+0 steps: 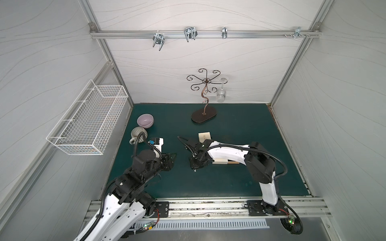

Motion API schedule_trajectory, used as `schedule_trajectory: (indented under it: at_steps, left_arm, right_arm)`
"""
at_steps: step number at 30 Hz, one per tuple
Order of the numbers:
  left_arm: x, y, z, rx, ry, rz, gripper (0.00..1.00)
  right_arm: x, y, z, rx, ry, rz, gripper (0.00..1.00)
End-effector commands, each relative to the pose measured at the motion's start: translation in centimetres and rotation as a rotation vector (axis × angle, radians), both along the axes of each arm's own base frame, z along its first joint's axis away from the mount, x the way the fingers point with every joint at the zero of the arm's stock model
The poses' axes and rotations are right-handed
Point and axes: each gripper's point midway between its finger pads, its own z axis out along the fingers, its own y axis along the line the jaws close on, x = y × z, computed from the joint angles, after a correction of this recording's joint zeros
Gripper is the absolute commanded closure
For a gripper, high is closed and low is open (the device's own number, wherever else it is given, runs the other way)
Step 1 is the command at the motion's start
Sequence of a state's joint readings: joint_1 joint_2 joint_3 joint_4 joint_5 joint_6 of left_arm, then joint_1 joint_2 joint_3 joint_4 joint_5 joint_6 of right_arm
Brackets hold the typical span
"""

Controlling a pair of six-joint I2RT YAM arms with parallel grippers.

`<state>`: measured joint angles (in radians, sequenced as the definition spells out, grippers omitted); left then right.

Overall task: Place the earrings into the drawer-style jewelry box
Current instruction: Pick up the earring from the center of the board.

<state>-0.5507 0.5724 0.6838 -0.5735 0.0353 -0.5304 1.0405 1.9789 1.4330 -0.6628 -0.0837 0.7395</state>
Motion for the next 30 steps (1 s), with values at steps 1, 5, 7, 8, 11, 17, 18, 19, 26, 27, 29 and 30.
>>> schedule_trajectory:
  at_steps: [1, 5, 7, 8, 11, 17, 18, 19, 26, 27, 29, 30]
  left_arm:
    - [1.7, -3.3, 0.8, -0.101, -0.032, -0.084, 0.51]
    - [3.2, -7.1, -1.5, -0.123, 0.001, -0.204, 0.52]
    - [3.8, -9.0, -2.6, -0.113, 0.010, -0.263, 0.52]
    - [4.0, -9.9, -3.2, -0.110, 0.019, -0.300, 0.52]
    - [4.6, -12.2, -4.5, -0.121, 0.025, -0.382, 0.55]
    - [5.4, -15.4, -6.5, -0.110, -0.016, -0.531, 0.62]
    - [5.4, -15.8, -6.8, -0.104, -0.021, -0.549, 0.63]
    - [5.5, -16.1, -7.0, -0.105, -0.027, -0.565, 0.64]
    - [5.6, -17.8, -7.9, -0.127, -0.038, -0.644, 0.68]
    - [5.6, -17.9, -7.8, -0.132, -0.041, -0.652, 0.69]
    - [5.3, -18.2, -7.5, -0.145, -0.052, -0.673, 0.70]
    - [5.2, -18.4, -7.3, -0.149, -0.060, -0.683, 0.70]
  right_arm:
    - [1.5, -0.9, 2.7, 0.087, -0.022, -0.023, 0.89]
    - [3.3, -2.9, 4.4, 0.162, -0.011, -0.078, 0.88]
    - [3.9, -3.8, 5.3, 0.196, -0.011, -0.098, 0.89]
    - [4.1, -4.2, 5.8, 0.218, -0.007, -0.106, 0.88]
    - [4.7, -5.5, 6.8, 0.265, 0.004, -0.132, 0.88]
    - [5.2, -7.2, 8.5, 0.364, 0.037, -0.160, 0.89]
    - [5.2, -7.5, 8.7, 0.379, 0.044, -0.164, 0.89]
    - [5.2, -7.7, 8.8, 0.386, 0.048, -0.169, 0.88]
    - [4.9, -8.4, 9.6, 0.429, 0.066, -0.172, 0.89]
    - [4.9, -8.4, 9.8, 0.434, 0.064, -0.169, 0.88]
    - [4.8, -8.4, 9.8, 0.435, 0.066, -0.167, 0.88]
    - [4.7, -8.5, 9.8, 0.436, 0.068, -0.167, 0.89]
